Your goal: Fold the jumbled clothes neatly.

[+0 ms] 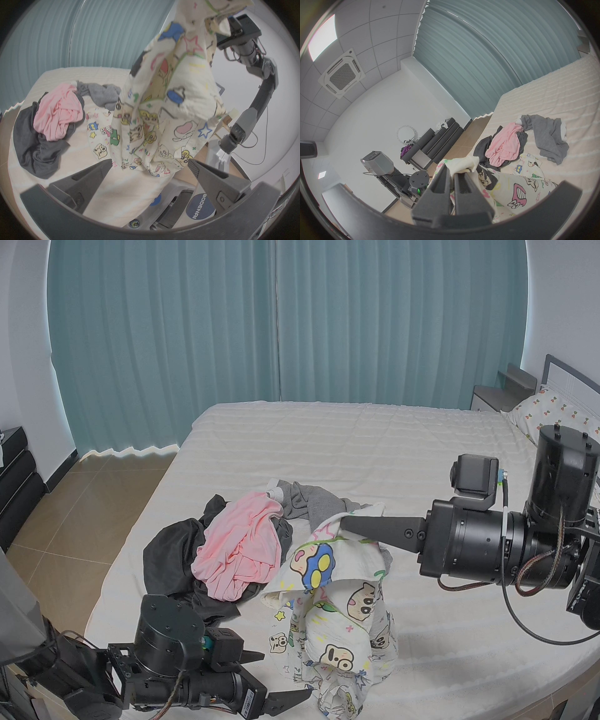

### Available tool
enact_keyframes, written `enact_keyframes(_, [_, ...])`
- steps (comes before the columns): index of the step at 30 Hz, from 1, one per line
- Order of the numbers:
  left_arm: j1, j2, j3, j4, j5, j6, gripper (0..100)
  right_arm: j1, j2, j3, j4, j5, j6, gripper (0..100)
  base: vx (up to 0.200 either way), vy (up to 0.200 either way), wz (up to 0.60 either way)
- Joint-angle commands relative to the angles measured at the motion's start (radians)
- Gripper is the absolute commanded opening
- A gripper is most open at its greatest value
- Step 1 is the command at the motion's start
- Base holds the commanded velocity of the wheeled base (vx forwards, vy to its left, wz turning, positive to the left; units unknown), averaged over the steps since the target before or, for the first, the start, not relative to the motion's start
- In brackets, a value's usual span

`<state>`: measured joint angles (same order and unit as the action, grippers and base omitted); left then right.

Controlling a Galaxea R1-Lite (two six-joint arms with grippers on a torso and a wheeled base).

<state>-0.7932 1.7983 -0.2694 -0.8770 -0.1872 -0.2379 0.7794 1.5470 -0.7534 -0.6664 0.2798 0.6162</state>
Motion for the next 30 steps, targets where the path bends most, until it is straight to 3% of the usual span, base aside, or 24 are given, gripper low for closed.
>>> enact_keyframes(1, [-0.003,0.11,-0.001,-0.005,0.034,0.006,100,-0.005,0.012,0.003,-0.001,0.001,0.002,0,0.0,0.0,0.0])
enact_keyframes(5, [-0.001,0.227,-0.007,-0.105,0.106,0.006,100,-0.002,0.025,0.023,0.001,0.002,0.03,0,0.0,0.0,0.0])
enact_keyframes(10, [0.003,0.423,-0.013,-0.401,0.21,0.011,100,-0.002,0.031,0.022,-0.002,0.002,0.034,0,0.0,0.0,0.0])
enact_keyframes(13, [0.015,0.518,-0.017,-0.536,0.213,0.04,100,-0.002,0.024,0.016,-0.002,0.019,0.057,0,0.0,0.0,0.0])
enact_keyframes(15, [0.038,0.552,-0.016,-0.554,0.192,0.086,100,-0.002,0.018,0.016,-0.002,0.044,0.071,0,0.0,0.0,0.0])
enact_keyframes(18, [0.103,0.55,-0.007,-0.554,0.074,0.149,100,-0.002,0.01,0.012,-0.002,0.056,0.082,0,0.0,0.0,0.0])
enact_keyframes(22, [0.164,0.57,-0.03,-0.553,0.02,0.192,100,0.003,-0.001,-0.011,-0.002,0.058,0.083,0,0.0,0.0,0.0])
enact_keyframes(26, [0.184,0.59,-0.06,-0.556,-0.034,0.198,100,0.006,-0.004,-0.023,-0.002,0.058,0.089,0,0.0,0.0,0.0])
enact_keyframes(27, [0.195,0.592,-0.07,-0.554,-0.086,0.195,100,0.006,-0.002,-0.032,-0.002,0.058,0.091,0,0.0,0.0,0.0])
enact_keyframes(30, [0.196,0.602,-0.088,-0.554,-0.138,0.193,100,0.005,0.001,-0.038,-0.002,0.059,0.096,0,0.0,0.0,0.0])
